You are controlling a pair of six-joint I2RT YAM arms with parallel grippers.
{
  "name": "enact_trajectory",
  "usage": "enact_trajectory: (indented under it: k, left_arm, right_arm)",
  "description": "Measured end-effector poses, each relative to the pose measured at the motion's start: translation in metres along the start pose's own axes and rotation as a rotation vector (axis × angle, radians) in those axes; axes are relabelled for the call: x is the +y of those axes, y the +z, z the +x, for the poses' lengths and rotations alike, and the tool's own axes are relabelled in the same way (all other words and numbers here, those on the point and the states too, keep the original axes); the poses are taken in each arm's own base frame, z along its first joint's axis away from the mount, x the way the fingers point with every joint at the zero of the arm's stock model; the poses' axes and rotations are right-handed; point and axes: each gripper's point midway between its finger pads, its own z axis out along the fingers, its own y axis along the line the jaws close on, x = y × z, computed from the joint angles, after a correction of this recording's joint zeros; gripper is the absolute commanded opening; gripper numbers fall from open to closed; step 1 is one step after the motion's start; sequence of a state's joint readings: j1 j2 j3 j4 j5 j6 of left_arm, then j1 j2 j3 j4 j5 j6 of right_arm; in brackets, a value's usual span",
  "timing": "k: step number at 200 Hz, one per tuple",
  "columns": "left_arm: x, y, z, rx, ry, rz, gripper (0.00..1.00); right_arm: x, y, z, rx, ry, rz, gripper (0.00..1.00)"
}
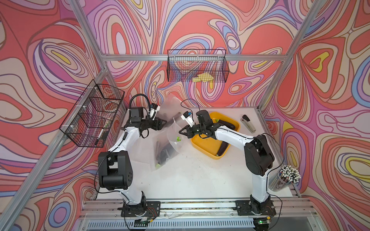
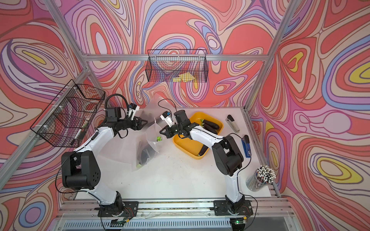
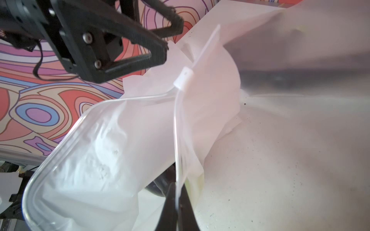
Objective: Place the eggplant in a zip-top bag and seal the zipper
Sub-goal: Zip the zipper on the zipper food storage bag.
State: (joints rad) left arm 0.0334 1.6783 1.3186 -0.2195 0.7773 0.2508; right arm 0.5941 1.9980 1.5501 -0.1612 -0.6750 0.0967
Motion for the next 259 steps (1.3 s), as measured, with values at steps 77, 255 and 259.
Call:
enact_trajectory:
  k: [77,255,259]
  left_arm:
    - [-0.043,0.008,0.006,-0.076,0.236,0.289,0.69]
    - [-0.054,0.03,0.012,-0.055,0.642,0.423,0.7]
    - [-0.056,0.03,0.015,-0.049,0.647,0.431,0.71]
  right_arm:
    - [-0.006,-0.01,-0.012,0.051,-0.178,-0.142,0.06]
    - [0.006,-0.012,-0.001,0.186,-0.324,-0.289,0.05]
    - [0.007,-0.013,-0.001,0.186,-0.331,-0.29,0.05]
